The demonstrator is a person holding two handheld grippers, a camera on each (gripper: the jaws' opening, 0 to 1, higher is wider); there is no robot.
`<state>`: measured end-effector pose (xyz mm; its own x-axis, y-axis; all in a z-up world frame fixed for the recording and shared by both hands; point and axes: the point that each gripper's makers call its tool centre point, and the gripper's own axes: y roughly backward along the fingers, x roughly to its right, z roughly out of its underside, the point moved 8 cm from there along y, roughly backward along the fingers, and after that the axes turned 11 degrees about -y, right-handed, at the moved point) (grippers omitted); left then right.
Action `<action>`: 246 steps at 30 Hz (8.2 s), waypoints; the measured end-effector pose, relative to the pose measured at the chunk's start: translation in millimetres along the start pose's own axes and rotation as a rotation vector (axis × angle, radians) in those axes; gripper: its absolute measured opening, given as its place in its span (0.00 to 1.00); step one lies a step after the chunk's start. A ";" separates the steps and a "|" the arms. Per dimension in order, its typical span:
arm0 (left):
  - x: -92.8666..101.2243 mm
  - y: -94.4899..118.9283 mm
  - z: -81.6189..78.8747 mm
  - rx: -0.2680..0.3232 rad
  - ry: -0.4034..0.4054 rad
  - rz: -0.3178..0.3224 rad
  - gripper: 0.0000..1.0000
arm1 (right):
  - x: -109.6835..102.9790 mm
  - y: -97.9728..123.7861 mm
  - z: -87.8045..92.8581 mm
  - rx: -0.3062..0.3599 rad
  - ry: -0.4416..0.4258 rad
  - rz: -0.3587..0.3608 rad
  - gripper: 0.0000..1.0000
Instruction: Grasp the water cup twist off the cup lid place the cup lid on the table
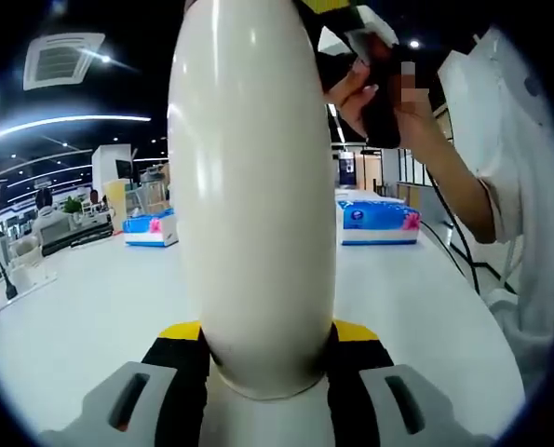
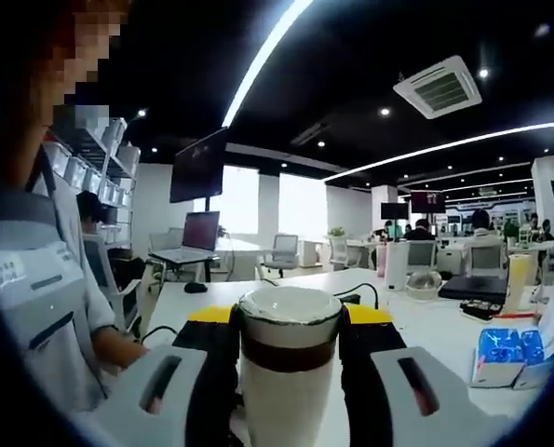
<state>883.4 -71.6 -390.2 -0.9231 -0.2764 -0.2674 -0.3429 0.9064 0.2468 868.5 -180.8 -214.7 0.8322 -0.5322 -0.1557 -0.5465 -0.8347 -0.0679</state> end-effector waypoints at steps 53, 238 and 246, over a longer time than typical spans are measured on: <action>0.5 1.0 -0.2 -0.004 0.001 0.000 0.50 | -36.8 4.9 1.3 0.023 0.044 0.283 0.76; 2.8 1.3 -0.2 -0.008 0.014 -0.014 0.50 | 8.1 -4.5 4.4 0.000 0.002 -0.186 0.45; 2.1 0.8 -0.5 -0.007 0.015 -0.012 0.50 | 12.2 -5.3 3.2 -0.008 -0.007 -0.239 0.45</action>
<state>881.0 -71.6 -390.1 -0.9213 -0.2926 -0.2561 -0.3555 0.9006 0.2502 881.2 -182.5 -219.4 0.9370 -0.3184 -0.1435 -0.3334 -0.9379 -0.0956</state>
